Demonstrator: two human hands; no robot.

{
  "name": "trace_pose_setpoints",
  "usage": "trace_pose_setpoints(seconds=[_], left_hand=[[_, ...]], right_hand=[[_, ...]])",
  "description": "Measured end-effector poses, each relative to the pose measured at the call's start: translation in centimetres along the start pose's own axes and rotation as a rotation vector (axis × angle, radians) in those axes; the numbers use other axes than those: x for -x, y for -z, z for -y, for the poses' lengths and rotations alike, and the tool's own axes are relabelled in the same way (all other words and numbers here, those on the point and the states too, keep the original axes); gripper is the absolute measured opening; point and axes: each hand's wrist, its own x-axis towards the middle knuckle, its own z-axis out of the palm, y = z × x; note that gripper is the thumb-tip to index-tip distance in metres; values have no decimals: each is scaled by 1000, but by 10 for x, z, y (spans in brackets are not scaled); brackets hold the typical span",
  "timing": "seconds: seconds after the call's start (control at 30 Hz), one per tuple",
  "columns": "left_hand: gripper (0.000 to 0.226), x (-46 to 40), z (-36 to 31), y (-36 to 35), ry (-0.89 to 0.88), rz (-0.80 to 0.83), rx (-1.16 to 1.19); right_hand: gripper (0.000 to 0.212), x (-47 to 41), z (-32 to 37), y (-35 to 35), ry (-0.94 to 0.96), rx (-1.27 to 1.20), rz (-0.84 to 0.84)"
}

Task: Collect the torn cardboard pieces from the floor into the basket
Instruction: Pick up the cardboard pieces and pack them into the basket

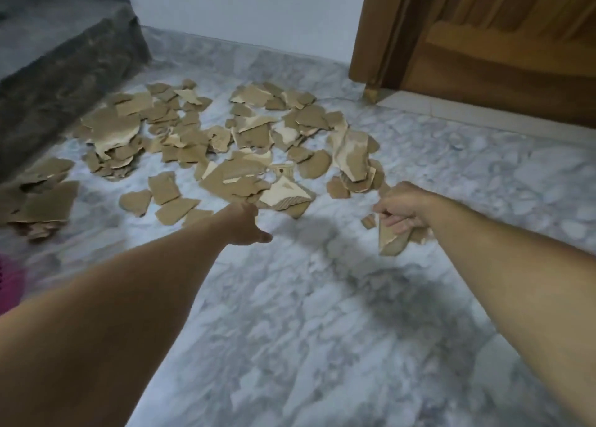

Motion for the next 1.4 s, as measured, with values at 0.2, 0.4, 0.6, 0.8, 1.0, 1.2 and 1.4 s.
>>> trace_pose_setpoints(seconds=[0.2, 0.4, 0.6, 0.8, 1.0, 1.2, 1.4], left_hand=[[79, -53, -37, -42, -52, 10, -63], [80, -105, -64, -59, -67, -125, -143], [78, -142, -67, -60, 12, -180, -137], [59, -151, -56, -54, -28, -150, -158], [74, -166, -40, -30, -37, -195, -130], [88, -175, -6, -2, 293, -420, -4], [130, -206, 40, 8, 790, -335, 455]], right_hand=[[29, -46, -58, 11, -129, 109, -214], [106, -97, -84, -4, -282, 59, -268], [131, -116, -55, -44, -166, 196, -323], [128, -131, -27, -57, -158, 197, -275], [114, -144, -11, -50, 0, 73, -226], [144, -156, 35, -47, 263, 136, -250], [108, -193, 63, -24, 236, 28, -395]])
